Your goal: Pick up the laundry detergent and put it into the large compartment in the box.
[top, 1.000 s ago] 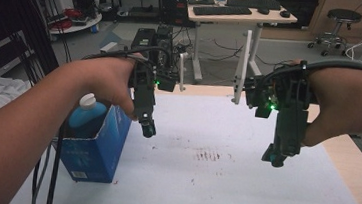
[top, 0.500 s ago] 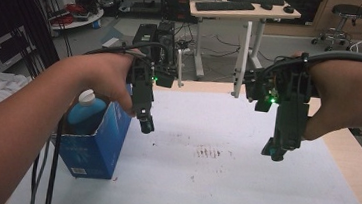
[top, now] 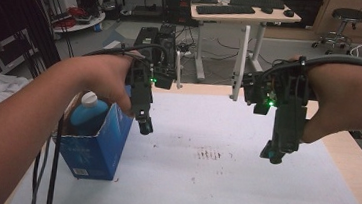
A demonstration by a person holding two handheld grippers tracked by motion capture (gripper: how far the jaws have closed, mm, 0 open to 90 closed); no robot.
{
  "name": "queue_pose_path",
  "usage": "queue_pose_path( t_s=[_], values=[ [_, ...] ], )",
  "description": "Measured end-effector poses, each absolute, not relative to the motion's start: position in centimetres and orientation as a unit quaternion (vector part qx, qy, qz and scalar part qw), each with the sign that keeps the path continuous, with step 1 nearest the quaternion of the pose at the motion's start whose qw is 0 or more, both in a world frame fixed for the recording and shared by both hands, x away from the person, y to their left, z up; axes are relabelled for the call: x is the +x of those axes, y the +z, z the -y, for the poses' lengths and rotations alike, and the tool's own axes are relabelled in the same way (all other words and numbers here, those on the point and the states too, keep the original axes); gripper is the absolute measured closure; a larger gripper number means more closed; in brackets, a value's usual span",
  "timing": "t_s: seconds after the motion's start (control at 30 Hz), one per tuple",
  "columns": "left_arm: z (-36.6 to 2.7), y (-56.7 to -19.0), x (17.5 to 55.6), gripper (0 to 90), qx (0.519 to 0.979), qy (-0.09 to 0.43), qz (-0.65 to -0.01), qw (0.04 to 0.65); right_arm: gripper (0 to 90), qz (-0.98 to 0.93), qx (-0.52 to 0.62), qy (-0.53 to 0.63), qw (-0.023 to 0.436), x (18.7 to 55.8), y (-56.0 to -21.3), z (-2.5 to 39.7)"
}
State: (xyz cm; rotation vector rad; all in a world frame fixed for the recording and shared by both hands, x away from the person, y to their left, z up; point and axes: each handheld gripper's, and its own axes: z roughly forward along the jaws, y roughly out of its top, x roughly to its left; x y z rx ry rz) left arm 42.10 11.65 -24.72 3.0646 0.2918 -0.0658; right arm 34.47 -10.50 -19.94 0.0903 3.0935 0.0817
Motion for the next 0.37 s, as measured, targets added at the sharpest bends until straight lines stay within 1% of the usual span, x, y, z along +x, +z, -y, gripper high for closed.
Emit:
queue_pose_path(
  t_s=[0.37],
  values=[
    [-11.86,-24.98,42.31,1.8,0.994,-0.028,-0.097,0.037,2.1,-0.999,0.027,0.023,0.02,34.5,-20.0,10.09]
  ],
)
